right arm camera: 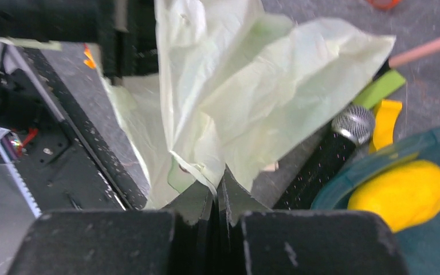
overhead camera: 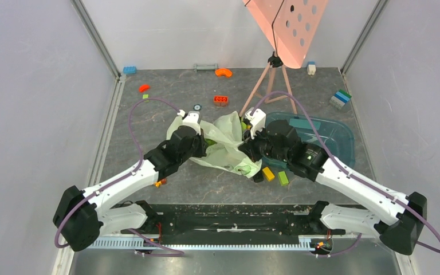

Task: Take the fake fruits out of the plastic bag
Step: Adjust the plastic bag at the center of the board.

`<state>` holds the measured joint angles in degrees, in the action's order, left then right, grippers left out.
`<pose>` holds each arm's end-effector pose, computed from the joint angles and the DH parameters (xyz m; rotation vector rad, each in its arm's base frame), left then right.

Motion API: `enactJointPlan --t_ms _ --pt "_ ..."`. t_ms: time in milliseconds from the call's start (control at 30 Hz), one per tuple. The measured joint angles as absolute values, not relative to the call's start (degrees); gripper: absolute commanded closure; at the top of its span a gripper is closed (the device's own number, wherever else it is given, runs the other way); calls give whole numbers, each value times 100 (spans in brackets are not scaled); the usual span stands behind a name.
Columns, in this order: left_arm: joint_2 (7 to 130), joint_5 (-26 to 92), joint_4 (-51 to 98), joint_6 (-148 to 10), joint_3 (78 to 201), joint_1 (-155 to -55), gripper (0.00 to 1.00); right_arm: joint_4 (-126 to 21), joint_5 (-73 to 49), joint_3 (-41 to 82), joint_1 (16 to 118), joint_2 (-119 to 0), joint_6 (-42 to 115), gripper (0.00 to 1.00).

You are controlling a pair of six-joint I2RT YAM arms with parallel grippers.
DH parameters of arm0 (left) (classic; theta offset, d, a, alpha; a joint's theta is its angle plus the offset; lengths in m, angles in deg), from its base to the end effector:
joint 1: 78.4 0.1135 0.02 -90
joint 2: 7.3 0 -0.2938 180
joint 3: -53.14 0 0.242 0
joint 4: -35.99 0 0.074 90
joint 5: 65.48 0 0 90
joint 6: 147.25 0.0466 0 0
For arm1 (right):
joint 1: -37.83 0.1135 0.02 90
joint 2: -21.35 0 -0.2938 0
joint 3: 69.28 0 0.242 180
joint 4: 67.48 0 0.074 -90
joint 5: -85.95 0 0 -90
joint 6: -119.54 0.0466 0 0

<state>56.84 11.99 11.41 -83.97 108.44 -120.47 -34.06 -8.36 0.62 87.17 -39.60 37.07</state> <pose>0.1780 -0.1471 0.2749 0.1628 2.1687 -0.4634 0.1446 0.1738 0.3581 -0.7847 1.9139 0.7021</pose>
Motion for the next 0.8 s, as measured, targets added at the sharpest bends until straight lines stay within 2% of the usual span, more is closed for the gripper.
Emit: enactJointPlan --t_ms 367,600,800 --pt "5197 1752 2907 -8896 9448 -12141 95 -3836 -471 -469 8717 -3951 3856 96" --pt "4261 1850 3585 -9064 8947 -12329 78 -4190 -561 337 8717 -4550 3919 96" --pt "4423 1634 4123 -9068 8989 -12355 71 -4372 -941 1002 8717 -5073 3922 96"
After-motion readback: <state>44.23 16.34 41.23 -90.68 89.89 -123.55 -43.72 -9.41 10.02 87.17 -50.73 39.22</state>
